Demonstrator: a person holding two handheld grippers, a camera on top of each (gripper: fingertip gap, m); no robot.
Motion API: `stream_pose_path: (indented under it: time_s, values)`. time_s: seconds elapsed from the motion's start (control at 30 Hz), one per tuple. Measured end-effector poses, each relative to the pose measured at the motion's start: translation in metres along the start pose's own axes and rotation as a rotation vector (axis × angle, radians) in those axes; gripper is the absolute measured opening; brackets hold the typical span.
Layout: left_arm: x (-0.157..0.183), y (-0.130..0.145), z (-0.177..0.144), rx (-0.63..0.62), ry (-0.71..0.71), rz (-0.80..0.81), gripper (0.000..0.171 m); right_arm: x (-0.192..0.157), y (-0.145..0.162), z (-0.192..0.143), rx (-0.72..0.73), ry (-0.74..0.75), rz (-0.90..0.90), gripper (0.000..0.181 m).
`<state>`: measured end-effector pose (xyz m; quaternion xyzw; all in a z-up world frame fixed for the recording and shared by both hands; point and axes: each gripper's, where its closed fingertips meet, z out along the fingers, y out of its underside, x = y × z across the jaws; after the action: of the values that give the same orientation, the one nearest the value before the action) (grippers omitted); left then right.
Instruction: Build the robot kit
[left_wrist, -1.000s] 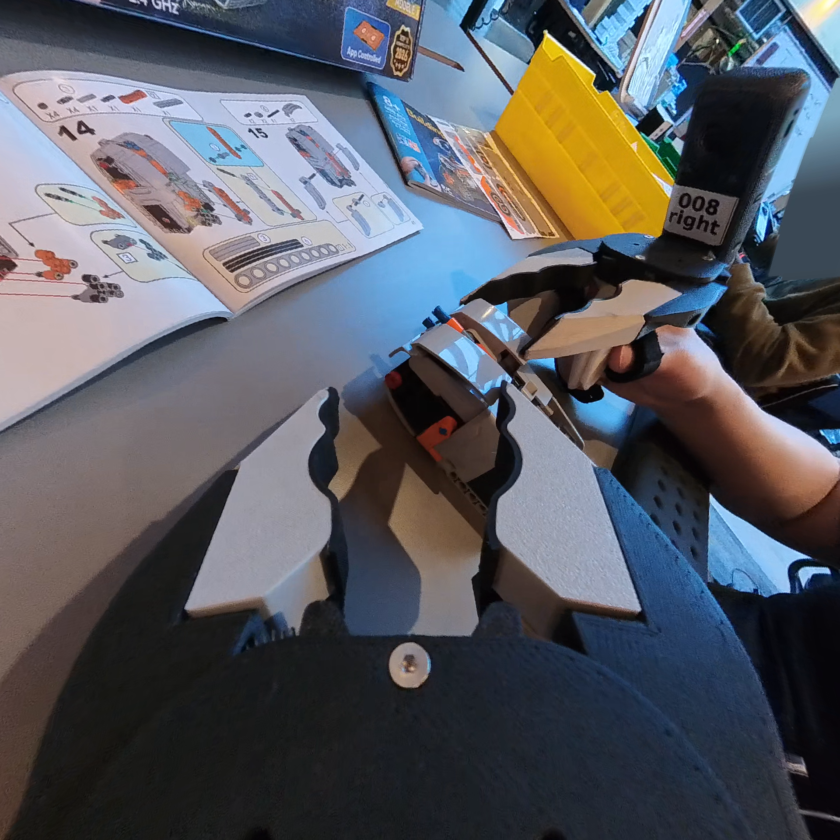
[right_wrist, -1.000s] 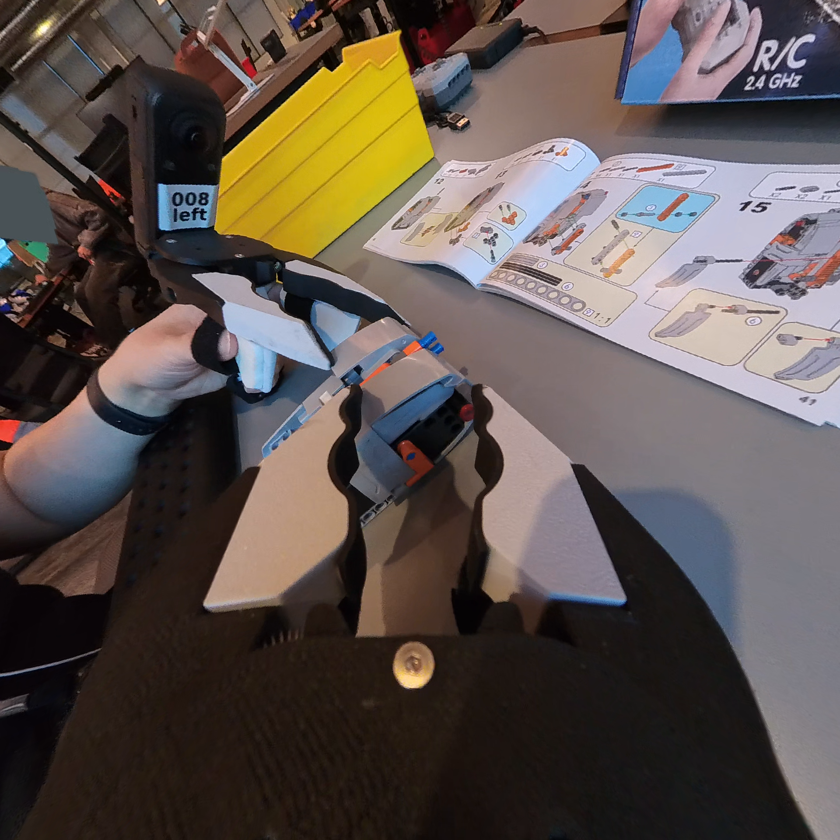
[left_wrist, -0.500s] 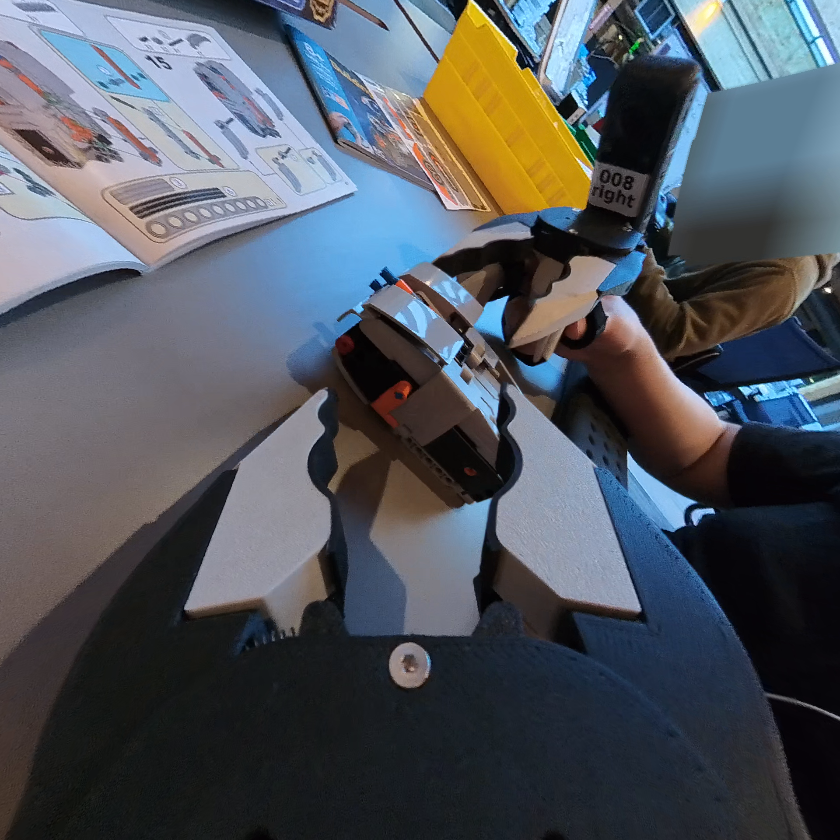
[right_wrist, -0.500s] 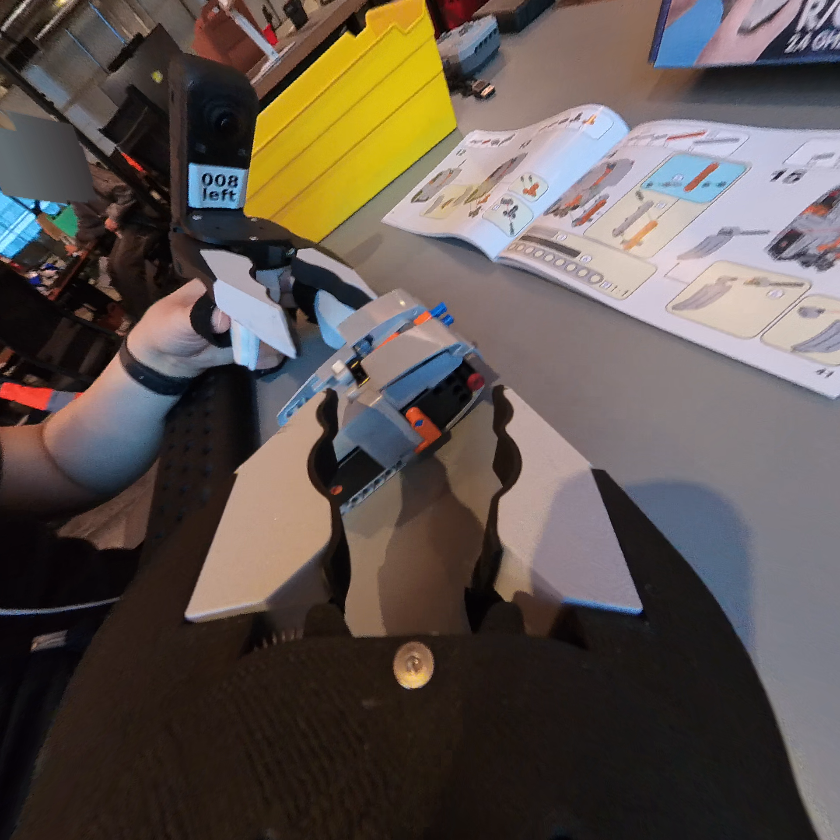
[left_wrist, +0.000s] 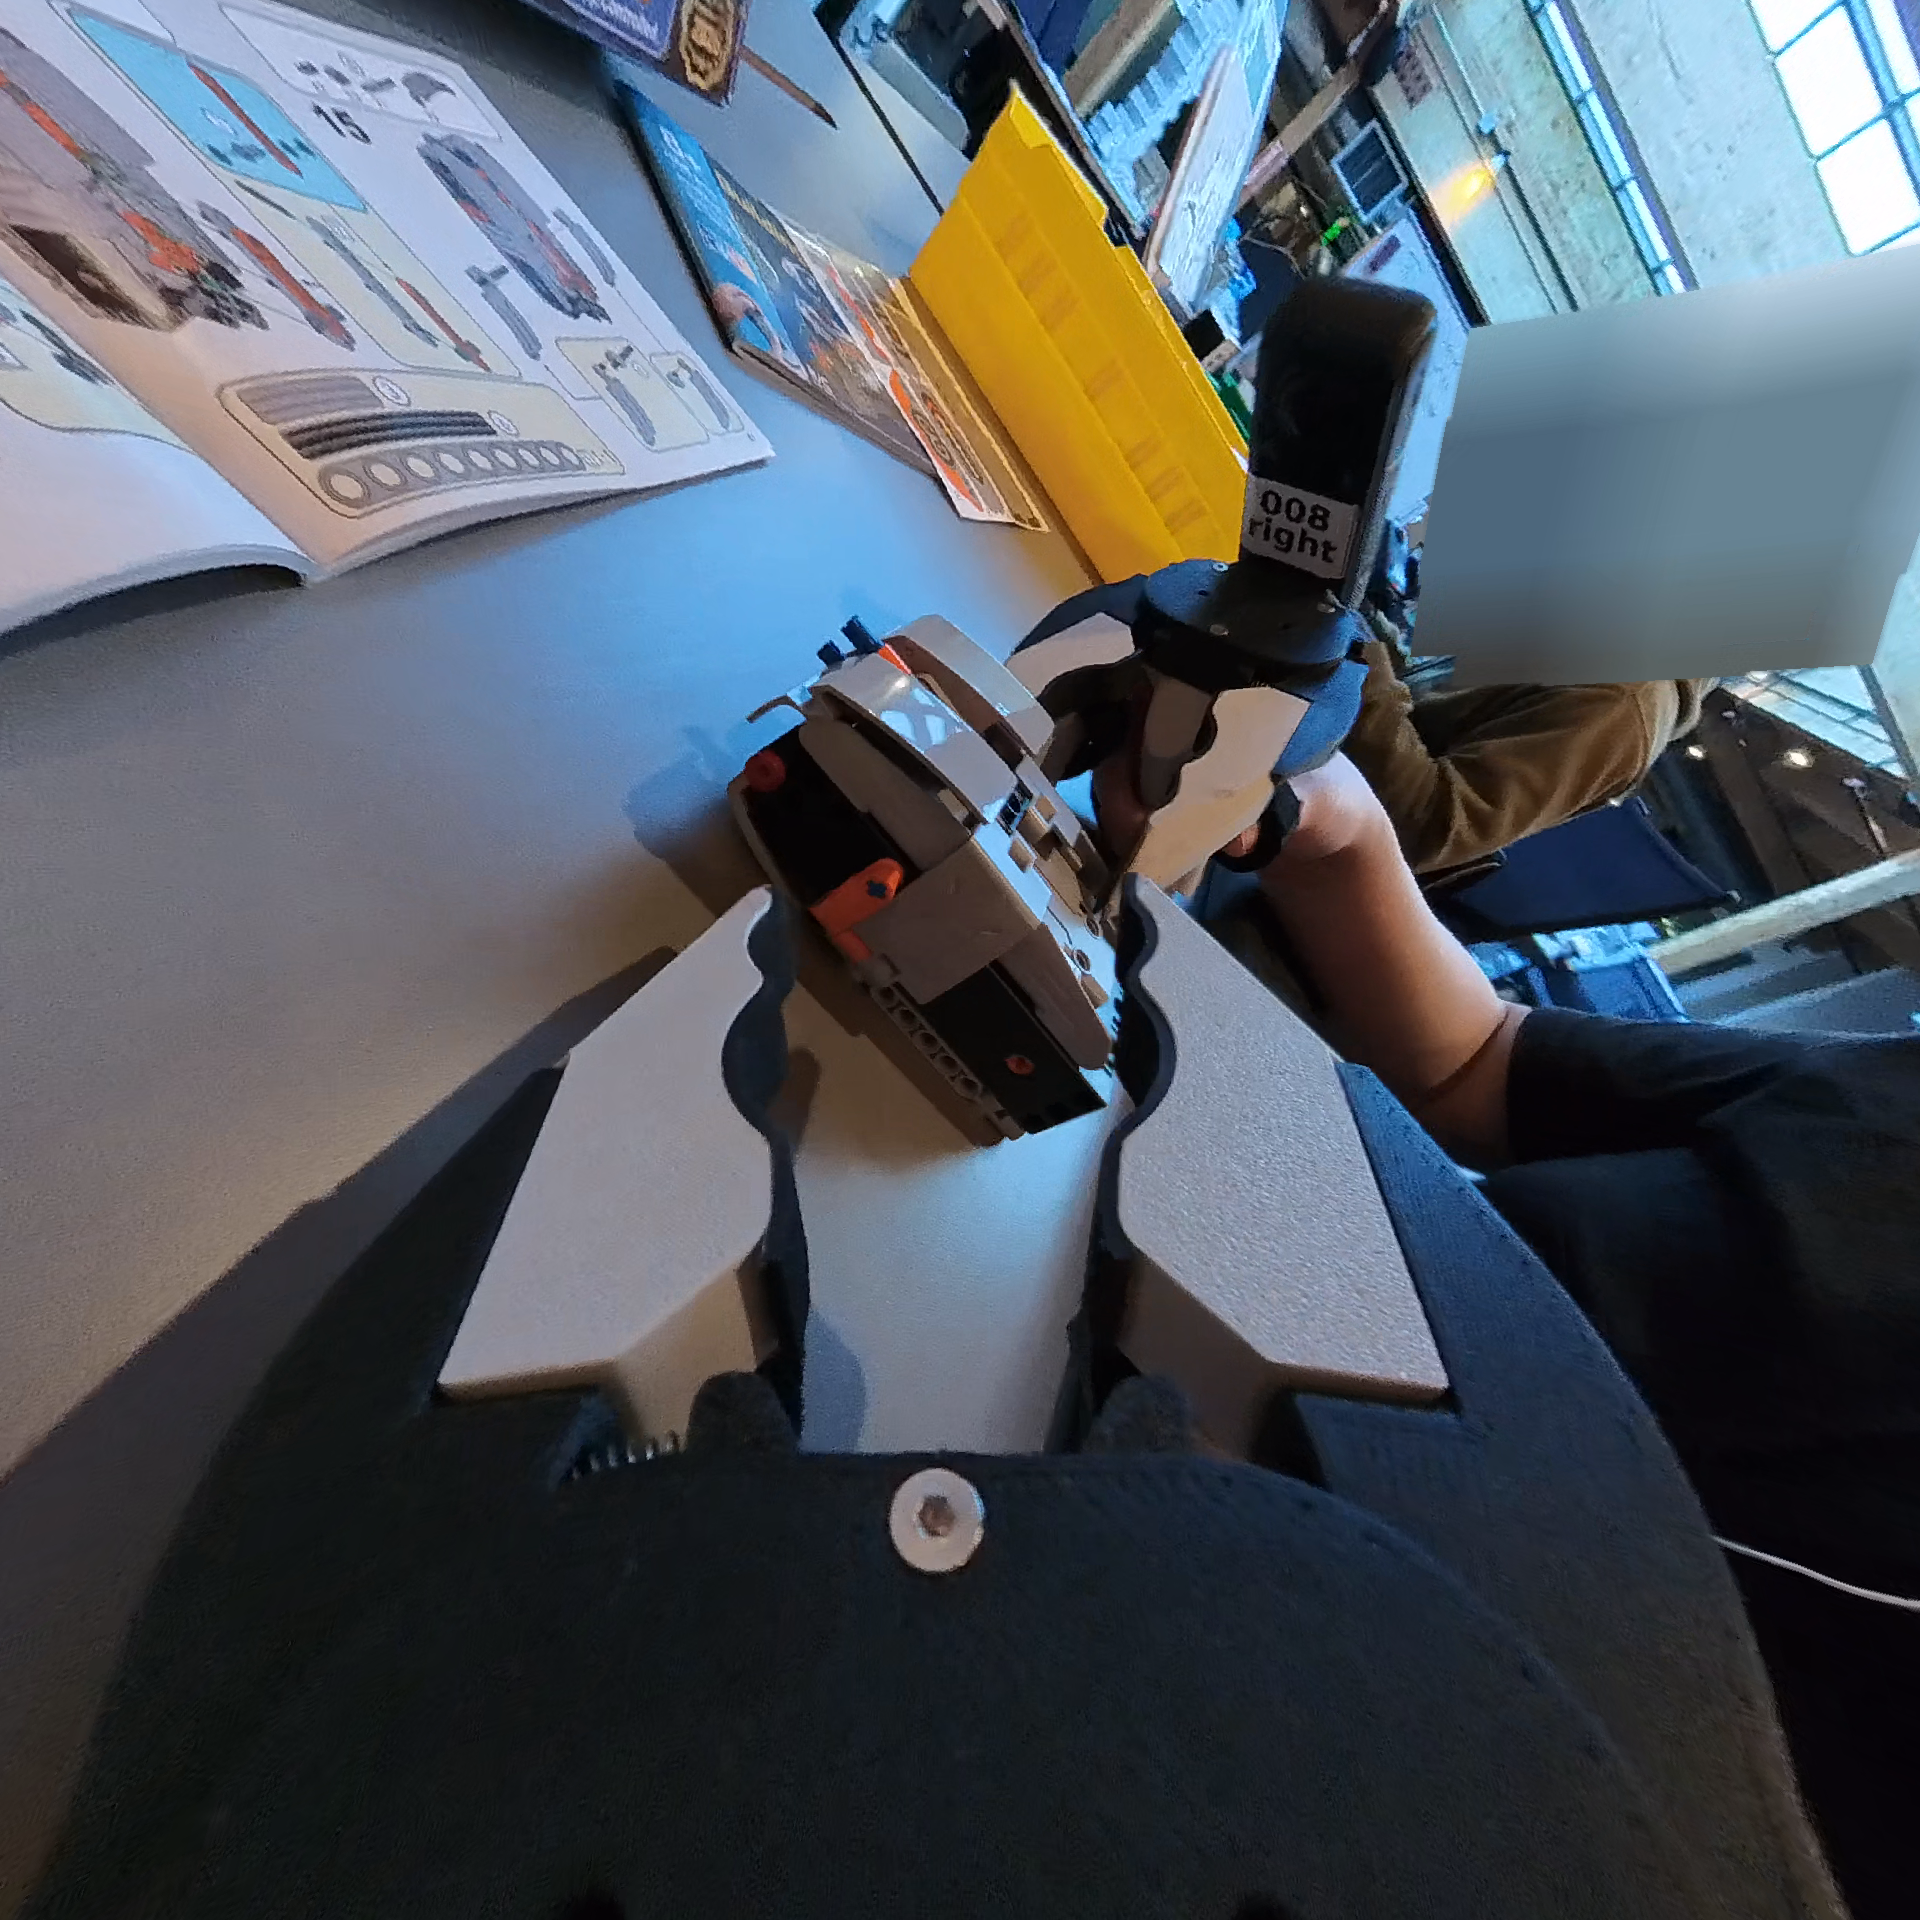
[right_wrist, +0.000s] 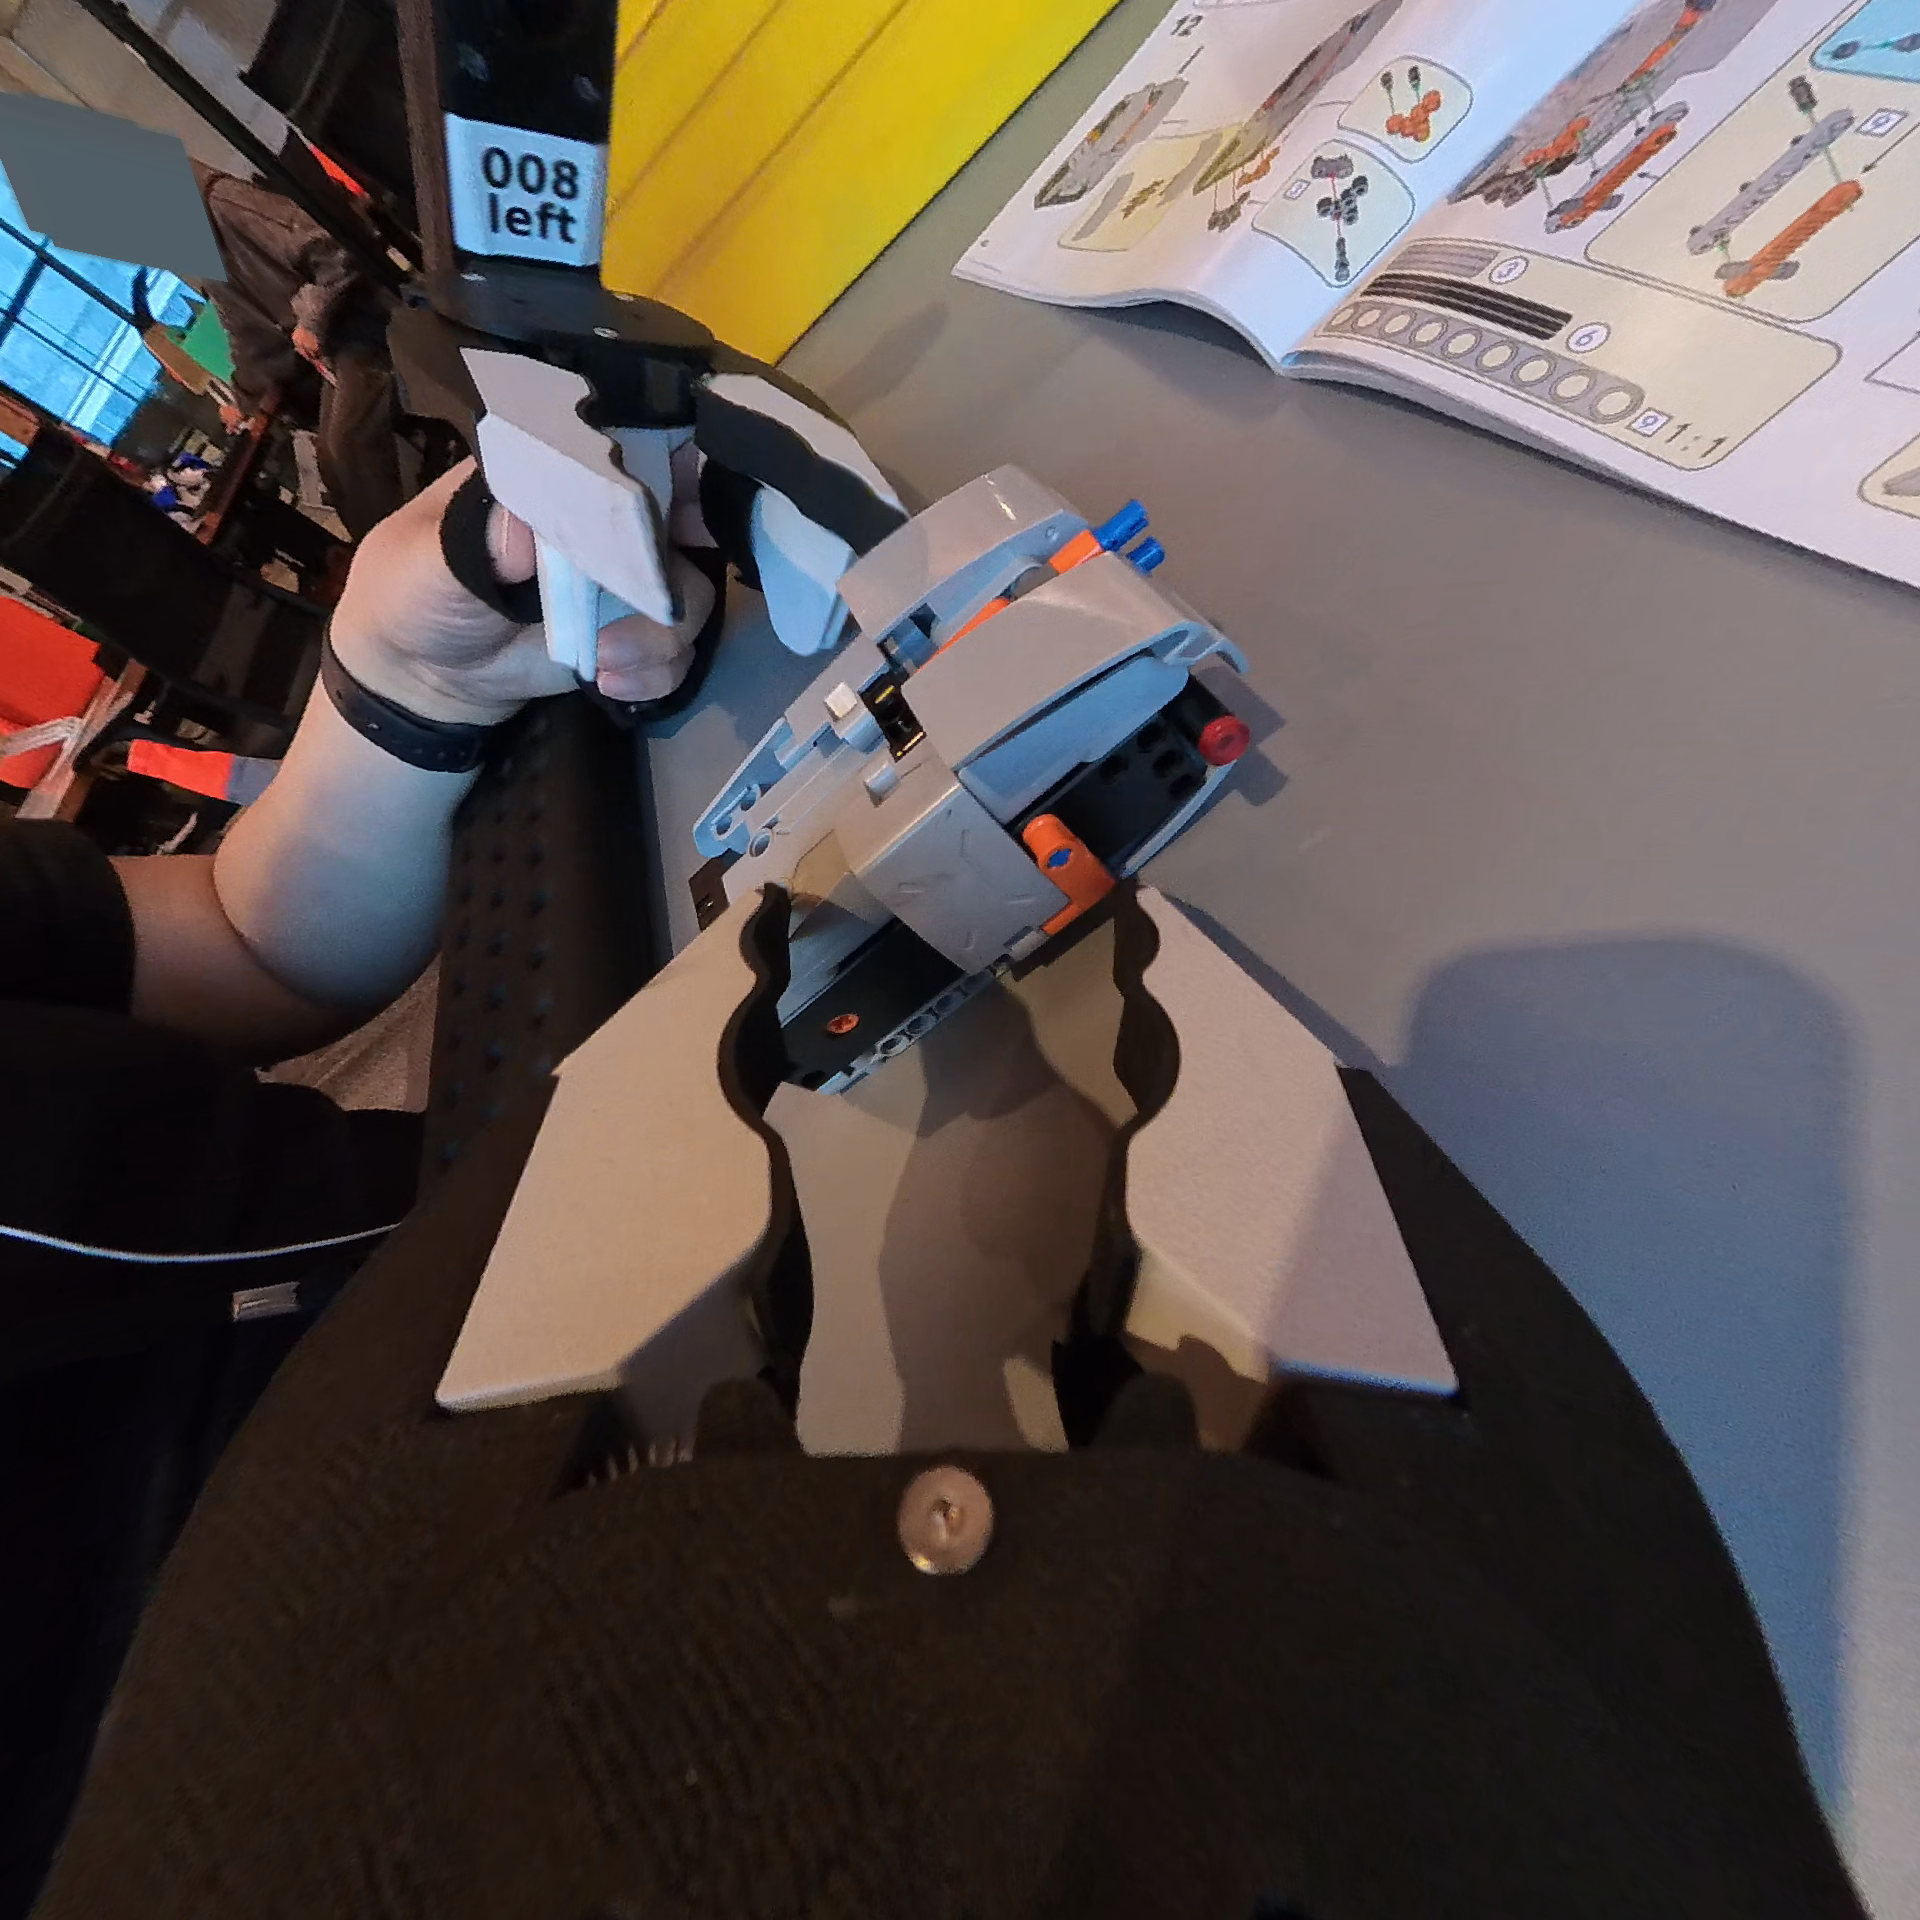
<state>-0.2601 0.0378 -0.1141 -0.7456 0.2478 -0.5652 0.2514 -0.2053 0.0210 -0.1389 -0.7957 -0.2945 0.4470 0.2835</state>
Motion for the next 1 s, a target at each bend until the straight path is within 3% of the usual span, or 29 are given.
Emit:
stream_pose_path:
  time_s: [0.1, 0.23, 0.4, 0.5, 0.9, 1.0]
  values:
    - [-0.006, -0.008, -0.006, 0.054, -0.038, 0.008, 0.059, 0.000, 0.000, 0.000, 0.001, 0.008, 0.002, 0.061]
    - [0.000, -0.019, -0.012, 0.121, 0.021, -0.020, 0.059, 0.001, 0.000, 0.001, 0.002, 0.014, 0.003, 0.061]
    - [0.003, -0.029, -0.016, 0.177, 0.043, -0.009, 0.057, 0.003, -0.014, -0.003, 0.066, 0.112, -0.145, 0.053]
    - [0.003, -0.025, -0.013, 0.153, 0.057, -0.032, 0.055, 0.002, -0.022, -0.009, 0.101, 0.146, -0.193, 0.052]
    - [0.008, -0.014, -0.005, 0.086, 0.071, -0.015, 0.056, 0.009, -0.019, -0.013, 0.105, 0.133, -0.084, 0.051]
    - [0.002, -0.004, 0.001, 0.018, -0.002, 0.044, 0.064, 0.008, -0.017, -0.012, 0.098, 0.101, -0.036, 0.052]
